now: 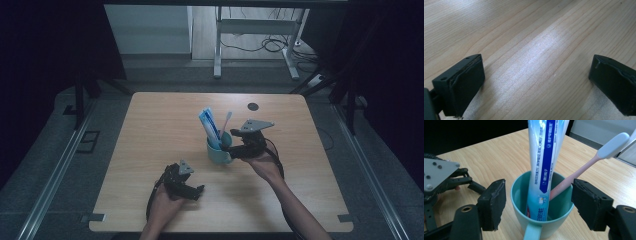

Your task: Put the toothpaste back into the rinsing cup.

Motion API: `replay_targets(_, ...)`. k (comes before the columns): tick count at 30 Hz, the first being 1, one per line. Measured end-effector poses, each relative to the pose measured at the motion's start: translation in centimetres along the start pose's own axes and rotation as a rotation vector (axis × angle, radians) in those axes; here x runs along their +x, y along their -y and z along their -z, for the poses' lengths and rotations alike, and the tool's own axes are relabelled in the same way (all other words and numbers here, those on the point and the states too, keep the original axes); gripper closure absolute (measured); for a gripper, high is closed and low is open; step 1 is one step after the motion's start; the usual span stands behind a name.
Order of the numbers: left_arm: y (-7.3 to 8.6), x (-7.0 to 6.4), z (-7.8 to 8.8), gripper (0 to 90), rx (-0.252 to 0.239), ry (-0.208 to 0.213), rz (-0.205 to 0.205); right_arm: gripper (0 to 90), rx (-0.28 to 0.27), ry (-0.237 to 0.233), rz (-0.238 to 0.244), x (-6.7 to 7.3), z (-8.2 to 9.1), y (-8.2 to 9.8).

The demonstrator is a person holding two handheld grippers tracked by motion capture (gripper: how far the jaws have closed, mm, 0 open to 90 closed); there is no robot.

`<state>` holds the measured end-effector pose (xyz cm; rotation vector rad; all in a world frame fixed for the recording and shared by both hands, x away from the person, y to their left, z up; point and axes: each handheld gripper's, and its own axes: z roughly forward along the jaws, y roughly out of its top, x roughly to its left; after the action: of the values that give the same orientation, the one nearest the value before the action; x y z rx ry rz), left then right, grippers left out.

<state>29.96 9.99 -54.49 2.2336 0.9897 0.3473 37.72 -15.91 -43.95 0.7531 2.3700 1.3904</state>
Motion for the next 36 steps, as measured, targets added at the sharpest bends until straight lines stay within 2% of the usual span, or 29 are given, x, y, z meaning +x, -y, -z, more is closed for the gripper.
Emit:
replay_targets(10,0.0,0.0,0.0,0.3,-0.001,0.000,0.001,22.8,0.015,-0.016,0.003,0.2,0.8,0.5)
replay_targets(24,0.0,0.0,0.0,0.3,-0.001,0.000,0.001,15.0,0.041,-0.013,0.010,0.2,2.2,1.5)
replay_targets(36,0.0,0.0,0.0,0.3,0.000,0.000,0.001,13.1,0.061,-0.002,0.011,0.1,3.1,2.8)
